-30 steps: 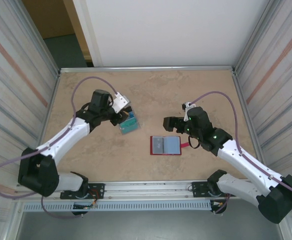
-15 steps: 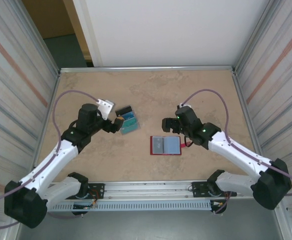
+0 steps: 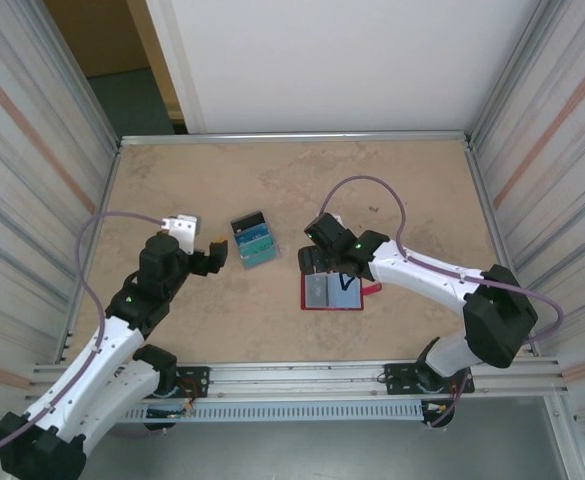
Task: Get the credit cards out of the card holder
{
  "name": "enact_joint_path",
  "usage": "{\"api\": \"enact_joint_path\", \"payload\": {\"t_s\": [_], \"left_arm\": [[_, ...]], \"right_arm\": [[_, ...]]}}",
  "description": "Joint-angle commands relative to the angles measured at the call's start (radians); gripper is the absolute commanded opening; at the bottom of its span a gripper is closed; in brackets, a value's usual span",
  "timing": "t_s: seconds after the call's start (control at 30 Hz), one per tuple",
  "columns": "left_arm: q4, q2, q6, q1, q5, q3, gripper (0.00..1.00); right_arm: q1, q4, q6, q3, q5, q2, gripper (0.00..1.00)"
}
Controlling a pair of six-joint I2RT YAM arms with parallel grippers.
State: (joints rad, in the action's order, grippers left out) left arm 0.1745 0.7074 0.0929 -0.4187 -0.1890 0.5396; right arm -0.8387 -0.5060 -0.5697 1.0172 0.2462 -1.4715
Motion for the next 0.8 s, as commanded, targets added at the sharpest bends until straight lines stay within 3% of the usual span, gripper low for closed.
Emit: {"api": "enact_joint_path", "payload": {"t_s": [0.0, 0.17, 0.43, 0.77], "left_arm": [[-0.011, -0.018, 0.080, 0.008, -0.054, -0.013, 0.99], [0.013, -0.052, 0.138, 0.008, -0.098, -0.022, 0.99], [-0.022, -0.156, 0.189, 0.008, -0.127, -0.084, 0.99], [-0.115, -0.057, 0.194, 0.008, -0.102, -0.079, 0.99]], "right_arm": [[-0.005, -0.040, -0.032, -0.004, -0.029, -0.004, 0.94], [-0.010, -0.045, -0.044, -0.022, -0.060, -0.007, 0.91], [-0.033, -0.045, -0.045, -0.023, -0.085, -0.032, 0.74], [-0.139, -0.109, -0.075, -0.002, 0.016, -0.128, 0.62]]}}
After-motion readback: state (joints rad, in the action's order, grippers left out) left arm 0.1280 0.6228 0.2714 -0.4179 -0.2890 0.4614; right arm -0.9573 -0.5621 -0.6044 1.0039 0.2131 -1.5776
